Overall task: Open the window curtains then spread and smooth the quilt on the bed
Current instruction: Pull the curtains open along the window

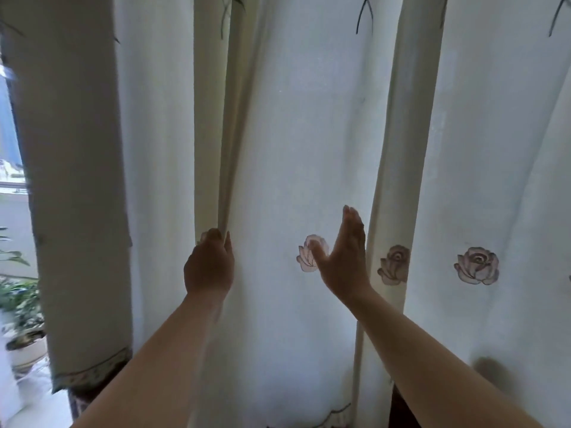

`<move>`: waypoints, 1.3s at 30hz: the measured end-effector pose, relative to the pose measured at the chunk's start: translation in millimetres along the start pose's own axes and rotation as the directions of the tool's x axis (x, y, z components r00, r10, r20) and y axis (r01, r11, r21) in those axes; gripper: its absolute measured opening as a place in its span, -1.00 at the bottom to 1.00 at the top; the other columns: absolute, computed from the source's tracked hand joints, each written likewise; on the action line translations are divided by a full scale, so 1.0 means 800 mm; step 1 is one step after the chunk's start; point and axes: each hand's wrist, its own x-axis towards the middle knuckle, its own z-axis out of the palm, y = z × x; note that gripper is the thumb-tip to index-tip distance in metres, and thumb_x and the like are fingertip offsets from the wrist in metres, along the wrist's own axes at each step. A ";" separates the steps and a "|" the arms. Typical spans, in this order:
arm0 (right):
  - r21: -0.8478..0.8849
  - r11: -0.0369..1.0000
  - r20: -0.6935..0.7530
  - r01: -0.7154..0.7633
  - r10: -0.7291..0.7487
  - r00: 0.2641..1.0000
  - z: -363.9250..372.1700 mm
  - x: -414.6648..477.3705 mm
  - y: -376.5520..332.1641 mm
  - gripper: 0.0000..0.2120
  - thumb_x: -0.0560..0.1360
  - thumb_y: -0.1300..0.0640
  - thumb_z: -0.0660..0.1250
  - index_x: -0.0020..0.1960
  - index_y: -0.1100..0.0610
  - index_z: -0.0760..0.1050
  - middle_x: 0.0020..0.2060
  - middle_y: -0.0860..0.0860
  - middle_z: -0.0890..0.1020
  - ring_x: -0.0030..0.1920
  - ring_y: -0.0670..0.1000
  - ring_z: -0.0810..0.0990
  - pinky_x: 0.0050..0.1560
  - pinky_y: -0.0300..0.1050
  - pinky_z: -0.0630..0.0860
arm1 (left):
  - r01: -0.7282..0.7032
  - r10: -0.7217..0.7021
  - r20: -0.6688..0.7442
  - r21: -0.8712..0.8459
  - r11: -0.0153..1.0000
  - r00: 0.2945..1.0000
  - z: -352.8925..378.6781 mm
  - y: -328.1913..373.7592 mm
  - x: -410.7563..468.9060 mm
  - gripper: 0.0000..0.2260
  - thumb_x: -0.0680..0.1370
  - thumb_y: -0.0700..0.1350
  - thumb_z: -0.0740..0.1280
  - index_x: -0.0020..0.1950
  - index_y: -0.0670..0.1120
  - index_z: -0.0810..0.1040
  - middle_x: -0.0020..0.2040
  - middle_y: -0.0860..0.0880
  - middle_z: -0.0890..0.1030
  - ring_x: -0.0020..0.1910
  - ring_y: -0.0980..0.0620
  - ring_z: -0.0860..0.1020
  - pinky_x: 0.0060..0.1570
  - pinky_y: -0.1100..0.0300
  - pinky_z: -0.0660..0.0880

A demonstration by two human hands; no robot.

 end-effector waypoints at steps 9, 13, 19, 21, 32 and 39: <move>0.088 0.976 0.129 -0.200 0.188 0.974 0.042 0.023 -0.021 -0.07 0.49 -0.08 0.34 0.54 0.24 -0.20 0.54 0.17 -0.10 0.55 0.07 -0.17 0.49 -0.11 -0.21 | 0.032 -0.026 -0.040 0.149 0.988 0.999 -0.036 -0.057 0.024 -0.75 0.66 -0.04 0.06 0.02 -0.19 0.41 -0.16 -0.24 0.60 -0.12 -0.30 0.58 -0.18 -0.01 0.43; 0.068 0.966 0.189 -0.250 0.234 0.954 0.059 0.023 -0.033 -0.02 0.47 -0.16 0.34 0.55 0.19 -0.24 0.55 0.12 -0.16 0.55 0.07 -0.20 0.52 -0.01 -0.18 | 0.078 -0.052 -0.115 0.236 0.968 0.992 -0.061 -0.083 0.037 -0.78 0.64 -0.08 0.11 0.06 -0.21 0.44 -0.10 -0.29 0.60 -0.07 -0.32 0.59 -0.11 -0.07 0.47; 0.084 0.962 0.181 -0.259 0.241 0.954 0.076 0.024 -0.052 -0.01 0.45 -0.18 0.36 0.55 0.16 -0.22 0.54 0.14 -0.20 0.54 0.13 -0.21 0.52 0.07 -0.18 | 0.127 -0.085 -0.168 0.253 0.959 0.982 -0.076 -0.111 0.055 -0.78 0.63 -0.09 0.13 0.07 -0.23 0.45 -0.06 -0.32 0.60 -0.04 -0.33 0.59 -0.08 -0.11 0.49; 0.085 0.960 0.161 -0.268 0.252 0.954 0.083 0.028 -0.058 0.02 0.42 -0.22 0.37 0.55 0.14 -0.23 0.53 0.16 -0.23 0.53 0.16 -0.24 0.51 0.12 -0.20 | 0.112 -0.076 -0.147 0.254 0.961 0.986 -0.061 -0.111 0.053 -0.75 0.64 -0.08 0.12 0.11 -0.25 0.45 -0.04 -0.32 0.60 -0.03 -0.34 0.59 -0.06 -0.12 0.49; 0.507 0.763 0.342 -0.401 0.250 0.906 0.130 0.053 -0.108 0.06 0.29 -0.46 0.15 0.57 0.11 -0.11 0.56 0.03 0.01 0.54 0.04 0.03 0.46 0.03 0.03 | 0.064 -0.043 -0.093 0.235 0.970 0.995 -0.030 -0.153 0.099 -0.73 0.63 -0.04 0.14 0.07 -0.23 0.46 0.02 -0.29 0.58 -0.04 -0.30 0.59 -0.11 -0.07 0.49; 0.464 0.816 0.191 -0.344 0.287 0.939 0.186 0.109 -0.157 -0.14 0.40 -0.13 0.44 0.49 0.23 0.10 0.37 0.17 0.41 0.34 0.13 0.41 0.32 0.00 0.38 | 0.203 -0.223 -0.132 -0.149 0.968 0.966 -0.024 -0.190 0.153 -0.64 0.48 0.09 0.39 -0.06 -0.20 0.42 0.23 -0.26 0.43 0.23 -0.26 0.42 0.23 -0.10 0.35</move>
